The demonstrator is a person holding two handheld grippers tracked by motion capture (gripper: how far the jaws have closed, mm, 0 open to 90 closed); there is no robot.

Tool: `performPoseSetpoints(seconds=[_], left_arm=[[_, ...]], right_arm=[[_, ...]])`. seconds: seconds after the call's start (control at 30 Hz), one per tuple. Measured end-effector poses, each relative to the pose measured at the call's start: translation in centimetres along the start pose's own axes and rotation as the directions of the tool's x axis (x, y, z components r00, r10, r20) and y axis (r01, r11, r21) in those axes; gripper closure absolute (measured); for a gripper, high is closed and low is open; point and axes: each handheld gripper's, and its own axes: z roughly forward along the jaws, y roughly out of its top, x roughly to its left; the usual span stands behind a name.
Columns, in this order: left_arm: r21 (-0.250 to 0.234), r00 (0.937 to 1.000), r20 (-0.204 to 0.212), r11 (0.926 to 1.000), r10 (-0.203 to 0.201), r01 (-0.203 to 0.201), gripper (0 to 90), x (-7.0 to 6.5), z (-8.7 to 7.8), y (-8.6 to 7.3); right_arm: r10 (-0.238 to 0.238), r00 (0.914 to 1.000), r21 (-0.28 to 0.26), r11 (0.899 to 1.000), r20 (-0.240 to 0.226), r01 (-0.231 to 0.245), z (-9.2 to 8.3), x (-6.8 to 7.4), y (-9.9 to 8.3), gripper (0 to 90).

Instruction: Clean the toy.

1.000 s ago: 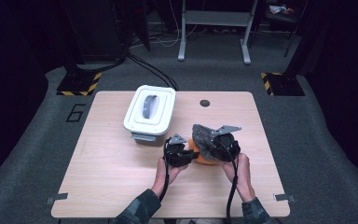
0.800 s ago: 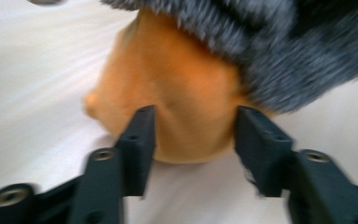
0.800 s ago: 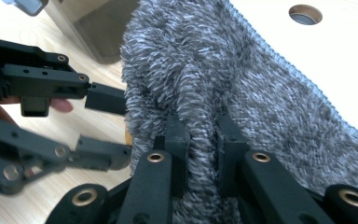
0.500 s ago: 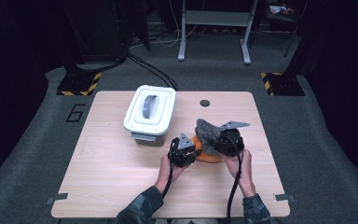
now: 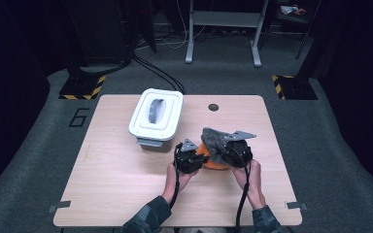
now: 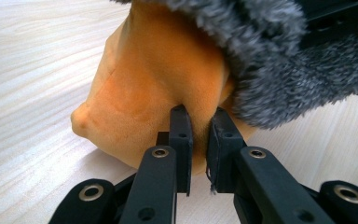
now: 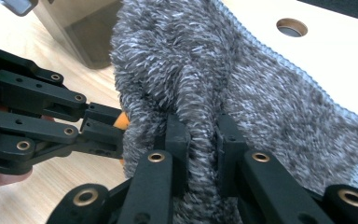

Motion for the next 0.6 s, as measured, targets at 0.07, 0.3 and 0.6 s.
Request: performPoseSetpoints(seconds=[0.07,0.3,0.6], left_arm=[[-0.006,0.9999,0.002,0.9998,-0.016,0.016,81.8,0.1,0.1,-0.1],[0.000,1.0000,0.001,1.0000,-0.007,0.007,81.6,0.1,0.1,-0.1],[0.008,0.9997,0.018,0.9998,-0.016,0.016,81.6,0.4,0.0,0.0]], right_arm=[[0.016,0.9998,-0.003,1.000,0.007,-0.016,-0.2,-0.4,-0.2,79.3],[0.084,0.9960,-0.012,0.996,0.031,-0.084,-0.6,-2.1,-1.5,79.2],[0.179,0.9823,0.011,0.984,0.054,-0.180,-0.4,-4.9,-3.7,79.1]])
